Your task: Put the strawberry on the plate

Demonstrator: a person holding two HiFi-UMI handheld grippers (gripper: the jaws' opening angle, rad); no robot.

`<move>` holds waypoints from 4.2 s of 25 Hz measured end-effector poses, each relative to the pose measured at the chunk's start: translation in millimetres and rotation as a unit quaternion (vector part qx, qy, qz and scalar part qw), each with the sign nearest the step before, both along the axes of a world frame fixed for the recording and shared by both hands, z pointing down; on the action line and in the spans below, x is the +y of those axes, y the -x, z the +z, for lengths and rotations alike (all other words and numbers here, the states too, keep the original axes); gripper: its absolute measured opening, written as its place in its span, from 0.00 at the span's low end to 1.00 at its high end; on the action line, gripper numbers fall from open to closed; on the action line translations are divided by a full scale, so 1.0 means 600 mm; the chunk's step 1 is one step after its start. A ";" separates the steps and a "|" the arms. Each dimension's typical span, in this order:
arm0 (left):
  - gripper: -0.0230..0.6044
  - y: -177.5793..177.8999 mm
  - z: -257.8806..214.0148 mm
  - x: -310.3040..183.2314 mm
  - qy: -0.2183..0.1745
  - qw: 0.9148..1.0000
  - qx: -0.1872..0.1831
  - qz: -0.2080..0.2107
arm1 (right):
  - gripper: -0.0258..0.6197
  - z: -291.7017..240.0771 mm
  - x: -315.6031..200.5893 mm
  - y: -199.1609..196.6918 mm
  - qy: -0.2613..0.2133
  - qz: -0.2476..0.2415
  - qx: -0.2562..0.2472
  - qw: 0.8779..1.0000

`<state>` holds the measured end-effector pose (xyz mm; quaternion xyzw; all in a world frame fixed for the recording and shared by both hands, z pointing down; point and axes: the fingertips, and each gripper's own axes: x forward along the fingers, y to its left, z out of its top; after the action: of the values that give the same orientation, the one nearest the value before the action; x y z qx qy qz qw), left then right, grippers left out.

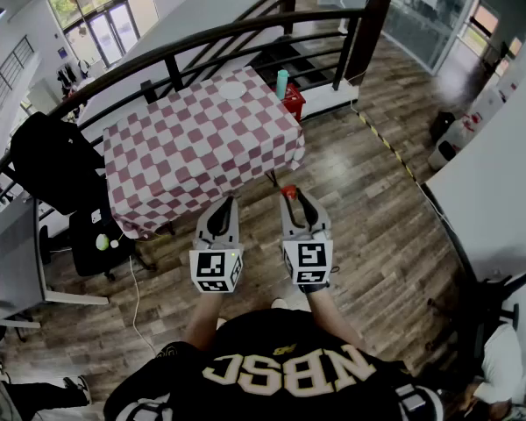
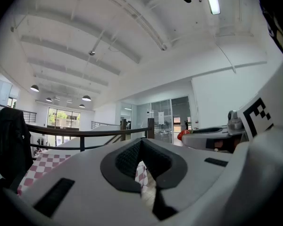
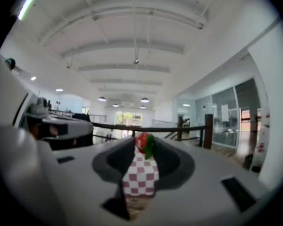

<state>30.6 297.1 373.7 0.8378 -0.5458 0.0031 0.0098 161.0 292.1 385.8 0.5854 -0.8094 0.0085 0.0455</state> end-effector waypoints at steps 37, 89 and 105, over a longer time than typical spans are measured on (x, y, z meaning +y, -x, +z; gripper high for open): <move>0.06 0.170 0.049 -0.646 0.038 0.998 0.042 0.036 | 0.24 0.044 -0.627 0.213 0.039 -0.018 -0.002 0.999; 0.06 0.079 0.583 -0.968 0.346 0.924 -0.084 0.140 | 0.24 0.589 -1.133 0.151 0.242 -0.360 0.292 0.852; 0.06 0.078 0.595 -1.015 0.342 0.932 -0.039 0.119 | 0.24 0.639 -1.166 0.294 0.281 -0.400 0.253 0.835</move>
<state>-16.3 -312.1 730.4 0.8418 -0.4084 0.2233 0.2735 -15.3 -407.6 769.5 0.1543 -0.8962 0.0677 0.4105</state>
